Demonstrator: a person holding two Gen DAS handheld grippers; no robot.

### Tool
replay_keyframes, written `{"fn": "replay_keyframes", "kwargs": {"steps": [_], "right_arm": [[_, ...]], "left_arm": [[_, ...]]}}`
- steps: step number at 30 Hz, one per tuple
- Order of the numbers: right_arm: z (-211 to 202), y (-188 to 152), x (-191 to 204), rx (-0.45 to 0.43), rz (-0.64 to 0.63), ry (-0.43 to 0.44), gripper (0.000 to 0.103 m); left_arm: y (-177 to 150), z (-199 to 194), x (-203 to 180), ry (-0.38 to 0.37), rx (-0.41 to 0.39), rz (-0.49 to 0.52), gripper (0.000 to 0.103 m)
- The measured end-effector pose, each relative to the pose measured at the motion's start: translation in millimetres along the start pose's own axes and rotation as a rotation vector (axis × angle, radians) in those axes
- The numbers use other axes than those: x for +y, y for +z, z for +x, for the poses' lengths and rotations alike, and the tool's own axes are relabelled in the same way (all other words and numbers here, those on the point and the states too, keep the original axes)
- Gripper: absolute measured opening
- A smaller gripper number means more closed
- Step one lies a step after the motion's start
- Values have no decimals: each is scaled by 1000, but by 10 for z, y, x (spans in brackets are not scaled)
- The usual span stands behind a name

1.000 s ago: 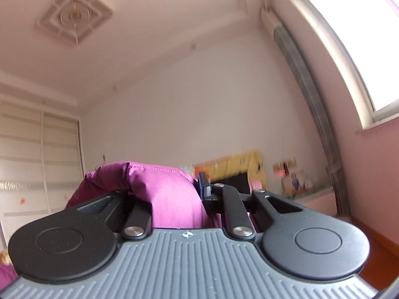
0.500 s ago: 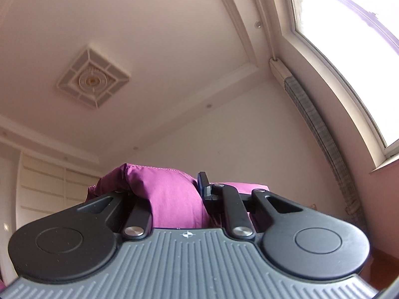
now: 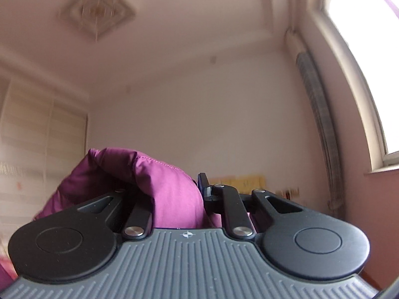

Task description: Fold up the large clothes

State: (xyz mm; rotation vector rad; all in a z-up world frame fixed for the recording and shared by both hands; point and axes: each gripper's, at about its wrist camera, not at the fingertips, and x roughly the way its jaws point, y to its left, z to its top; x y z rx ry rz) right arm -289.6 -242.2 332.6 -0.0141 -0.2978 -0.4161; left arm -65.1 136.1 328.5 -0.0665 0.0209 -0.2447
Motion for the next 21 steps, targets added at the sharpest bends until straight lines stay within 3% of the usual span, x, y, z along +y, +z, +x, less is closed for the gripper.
{"fn": "replay_keyframes", "kwargs": {"steps": [8,12,15,19,20,21], "right_arm": [[1154,-1068,-200,254,-44,-72,15],[2027,-1770,-152,350,-96,-110,15],[2356,-2101,-24,414,-105,-119,15],[2788,-2599,128,488,-176,-136,16],[2654,-2460,113,509,-181,-136,16],[2704,-2550,116,533,-189,-139,17]], "left_arm": [[-363,1130,-153,73,103,28,3],[-451,1517,-161,119,126,12,0],[-665,1842,-176,133,189,22,0],[-1042,1959,-179,109,263,33,0],[-1147,1978,-194,99,289,39,0],[-1251,1965,-185,91,314,44,0]]}}
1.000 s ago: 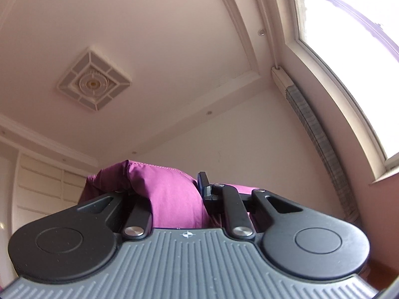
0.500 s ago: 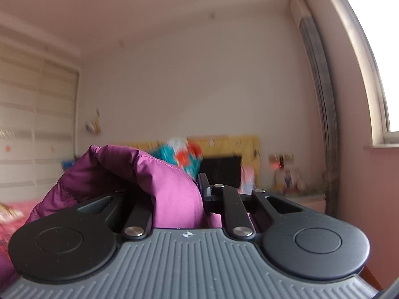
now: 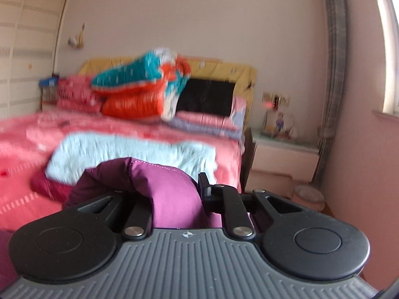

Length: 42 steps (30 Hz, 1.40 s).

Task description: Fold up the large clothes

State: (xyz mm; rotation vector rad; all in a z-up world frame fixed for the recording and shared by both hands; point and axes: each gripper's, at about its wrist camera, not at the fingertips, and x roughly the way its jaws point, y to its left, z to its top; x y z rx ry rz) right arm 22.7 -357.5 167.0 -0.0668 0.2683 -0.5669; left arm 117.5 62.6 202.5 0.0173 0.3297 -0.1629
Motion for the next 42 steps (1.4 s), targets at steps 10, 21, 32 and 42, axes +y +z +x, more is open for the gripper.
{"fn": "replay_keyframes", "kwargs": {"steps": [10,21,32,42], "right_arm": [[118,-504,9,243,-30,5,95],[-216,-455,-46,324,-1,40,103],[-986,-451,-236,394,216,319,103],[-881,-928,118,666,417,540,103]], "left_arm": [[-583,-110,362,-46,209,-50,3],[-760,-898,264,-121,235,-16,55],[-1011,-1371,-18,-144,280,58,72],[-1262,-1226,-112,-55,350,150,88]]}}
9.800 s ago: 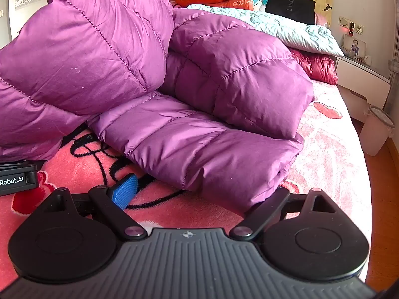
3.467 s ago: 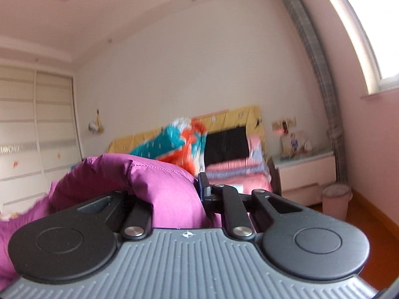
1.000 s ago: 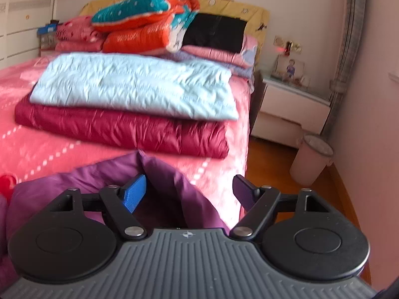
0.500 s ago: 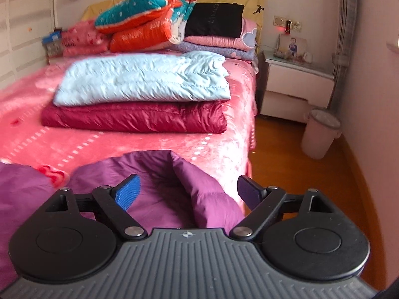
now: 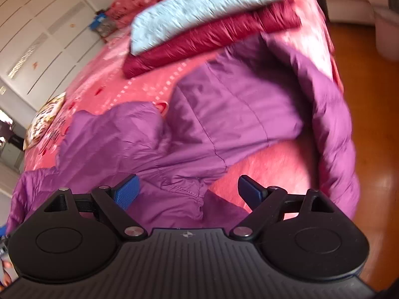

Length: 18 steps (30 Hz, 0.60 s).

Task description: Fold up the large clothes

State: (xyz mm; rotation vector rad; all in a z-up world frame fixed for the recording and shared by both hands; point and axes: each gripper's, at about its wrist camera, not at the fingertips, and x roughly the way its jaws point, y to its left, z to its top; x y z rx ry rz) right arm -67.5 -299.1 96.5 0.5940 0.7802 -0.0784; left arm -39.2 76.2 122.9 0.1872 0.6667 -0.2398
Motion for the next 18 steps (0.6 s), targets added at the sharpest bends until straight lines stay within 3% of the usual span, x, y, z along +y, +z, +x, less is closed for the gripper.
{"fn": "replay_keyframes", "kwargs": {"steps": [2,7,15,18], "right_arm": [[128,16,-61,22,55,26,103],[304,102,-211,35,178,134,103],[603,189,-283,29,283,207,103],[656,226,-265,18,291,207,103]], "left_arm": [[-13,79,61,37,11,-6,90],[-20,290,300,18,47,-128,86],[48,438,474,-43,44,-270,40],[66,456,551,-60,39,-309,29]]}}
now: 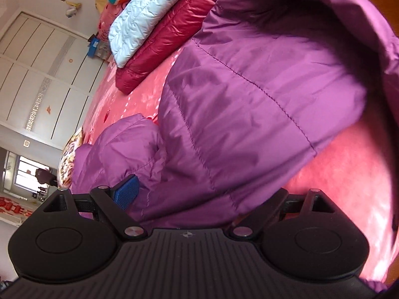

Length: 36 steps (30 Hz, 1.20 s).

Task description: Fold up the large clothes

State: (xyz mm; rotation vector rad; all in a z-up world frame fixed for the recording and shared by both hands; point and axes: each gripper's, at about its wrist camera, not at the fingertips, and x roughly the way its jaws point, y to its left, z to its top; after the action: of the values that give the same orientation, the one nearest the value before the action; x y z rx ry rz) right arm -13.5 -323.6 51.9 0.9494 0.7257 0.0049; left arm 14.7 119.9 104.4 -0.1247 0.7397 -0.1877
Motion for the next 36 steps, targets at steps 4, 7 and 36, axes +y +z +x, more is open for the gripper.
{"fn": "replay_keyframes", "kwargs": {"steps": [4,7,36], "right_arm": [[99,-3,48,-72,-33,11,73],[82,22,0,-106,-20,30,43],[406,1201,1091,-610,-548,-175,23]], "left_arm": [[58,-15,45,-15,-22,-36,19],[148,-15,62,-28,-41,-44,15],[1769,1392,319,145,-251,21,10]]}}
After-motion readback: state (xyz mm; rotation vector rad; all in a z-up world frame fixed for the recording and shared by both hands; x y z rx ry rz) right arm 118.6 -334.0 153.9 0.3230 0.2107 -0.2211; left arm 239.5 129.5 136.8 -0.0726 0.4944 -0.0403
